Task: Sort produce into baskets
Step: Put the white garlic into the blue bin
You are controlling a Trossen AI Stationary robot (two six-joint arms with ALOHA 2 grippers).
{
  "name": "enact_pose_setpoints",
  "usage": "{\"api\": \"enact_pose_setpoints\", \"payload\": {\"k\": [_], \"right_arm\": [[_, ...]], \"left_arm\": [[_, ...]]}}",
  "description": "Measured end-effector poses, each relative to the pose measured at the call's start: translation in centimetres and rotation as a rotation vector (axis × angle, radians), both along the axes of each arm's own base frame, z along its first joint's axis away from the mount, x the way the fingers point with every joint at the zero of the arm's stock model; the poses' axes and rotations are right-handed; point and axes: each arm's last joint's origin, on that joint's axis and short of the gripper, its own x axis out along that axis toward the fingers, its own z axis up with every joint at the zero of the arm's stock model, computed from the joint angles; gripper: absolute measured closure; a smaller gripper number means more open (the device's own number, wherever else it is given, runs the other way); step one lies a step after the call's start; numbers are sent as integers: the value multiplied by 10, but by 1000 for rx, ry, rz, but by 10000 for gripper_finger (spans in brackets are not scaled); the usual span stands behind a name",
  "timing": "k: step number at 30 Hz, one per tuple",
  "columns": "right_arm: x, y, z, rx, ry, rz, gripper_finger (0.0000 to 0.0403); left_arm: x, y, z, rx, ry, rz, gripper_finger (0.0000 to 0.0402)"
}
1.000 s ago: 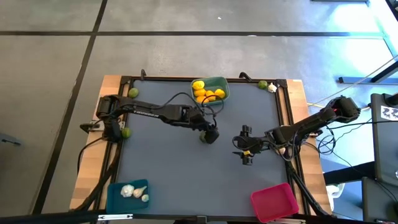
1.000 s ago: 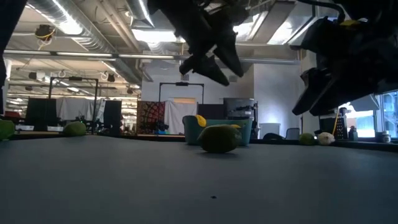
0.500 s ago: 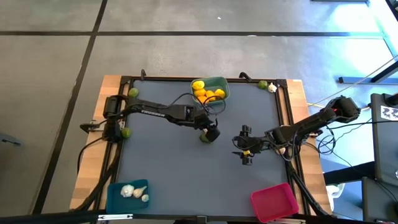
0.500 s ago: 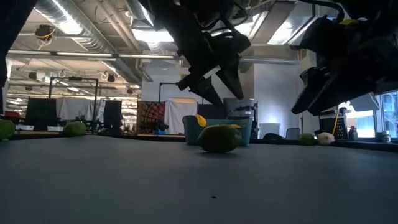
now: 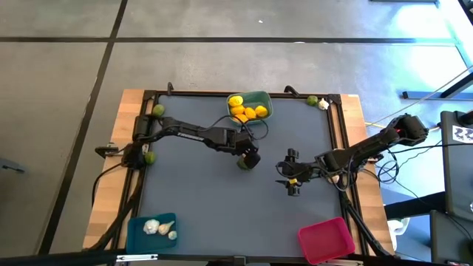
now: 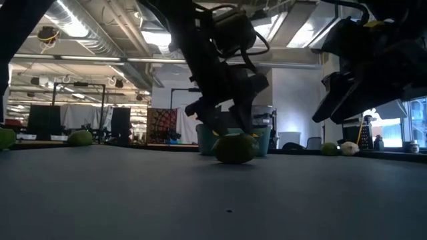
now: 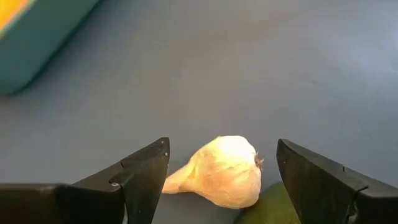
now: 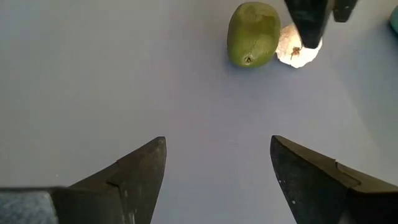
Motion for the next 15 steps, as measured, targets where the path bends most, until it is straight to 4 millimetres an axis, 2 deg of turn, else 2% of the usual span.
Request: {"api": "enact_pose_setpoints", "payload": {"k": [15], "right_arm": [[0,0,0,0,-1,0,116]], "left_arm": [[2,-2,-21,-50,47,-16,112]]}}
